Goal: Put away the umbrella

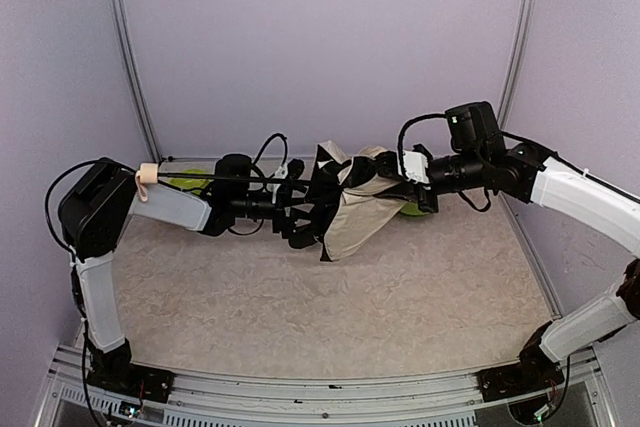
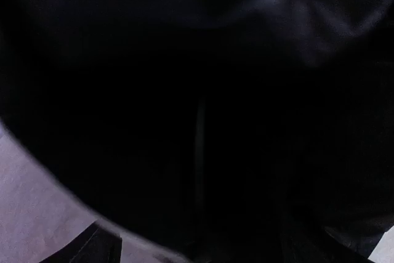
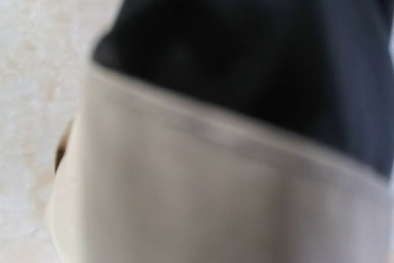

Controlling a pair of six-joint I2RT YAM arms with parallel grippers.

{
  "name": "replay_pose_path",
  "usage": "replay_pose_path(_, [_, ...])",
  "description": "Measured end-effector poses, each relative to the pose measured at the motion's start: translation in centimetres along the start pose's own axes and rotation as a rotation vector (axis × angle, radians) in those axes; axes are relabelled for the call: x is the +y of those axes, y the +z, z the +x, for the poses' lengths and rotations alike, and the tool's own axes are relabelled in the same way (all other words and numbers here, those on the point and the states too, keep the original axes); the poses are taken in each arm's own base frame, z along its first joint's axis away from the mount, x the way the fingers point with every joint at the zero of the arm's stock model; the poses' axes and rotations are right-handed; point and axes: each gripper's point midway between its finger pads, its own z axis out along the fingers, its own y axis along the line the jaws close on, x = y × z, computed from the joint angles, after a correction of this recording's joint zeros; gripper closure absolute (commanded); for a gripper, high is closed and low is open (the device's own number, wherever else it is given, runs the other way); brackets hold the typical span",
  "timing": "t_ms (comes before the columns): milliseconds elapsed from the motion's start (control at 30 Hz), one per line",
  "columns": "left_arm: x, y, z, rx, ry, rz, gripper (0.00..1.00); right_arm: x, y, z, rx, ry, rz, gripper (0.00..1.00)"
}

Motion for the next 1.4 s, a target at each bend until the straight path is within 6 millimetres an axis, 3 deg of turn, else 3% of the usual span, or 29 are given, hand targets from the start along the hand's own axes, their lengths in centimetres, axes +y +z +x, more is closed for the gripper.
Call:
replay_pose_path(133, [-5.0, 2.9, -1.9, -0.053, 0.12, 0.098, 0.12, -0.7, -0.3, -0.3, -0.031, 0.04, 0.006, 1.0])
replay_pose_path(233, [-6.5, 3.1, -2.5, -0.107, 0.14, 0.115, 0.12, -0.5, -0.4, -0.9, -0.063, 0.057, -0.011, 1.0])
replay_pose_path(500, [-4.3, -0.5, -1.3, -0.179, 0.059, 0.035, 0.1, 0.3, -1.4, -1.8, -0.129, 0.06, -0.055, 1.0])
replay_pose_path(567, [-2.8, -2.4, -2.4, -0.236, 0.051, 0.016, 0.03, 0.7, -2.3, -2.6, -0.163, 0.047, -0.077, 1.0])
replay_pose_path(667, [-1.5, -4.3, -4.7, -0.297, 0.111, -0.017, 0.01, 1.2, -3.2, -3.3, -0.183, 0.032, -0.085, 1.0])
replay_pose_path(733, [-1.9, -3.9, -6.5, -0.299, 0.189, -0.02, 0.01, 1.3, -3.5, -3.4, -0.185, 0.025, -0.082, 1.0])
replay_pose_path(867, [-4.8, -1.6, -10.4, -0.317, 0.37, -0.004, 0.01, 2.0, -3.7, -3.0, -0.183, 0.028, -0.084, 1.0])
replay_pose_path(933, [-6.2, -1.2, -11.3, -0.332, 0.418, 0.021, 0.01, 2.1, -3.7, -3.1, -0.185, 0.027, -0.085, 1.0])
replay_pose_path(1133, [-4.9, -0.4, -9.7, -0.227, 0.505, -0.003, 0.01, 2.2, -3.7, -3.1, -0.186, 0.024, -0.091, 1.0])
replay_pose_path(1300, [-6.4, 1.4, -10.5, -0.213, 0.59, 0.022, 0.01, 2.2, -3.8, -3.4, -0.207, 0.02, -0.094, 1.0])
replay_pose_path(1367, [-6.4, 1.9, -10.5, -0.212, 0.6, 0.023, 0.06, 2.1, -3.8, -3.7, -0.219, 0.022, -0.09, 1.0])
replay_pose_path(1400, [-6.2, 2.2, -10.2, -0.204, 0.596, 0.022, 0.16, 1.9, -3.8, -3.8, -0.223, 0.023, -0.083, 1.0])
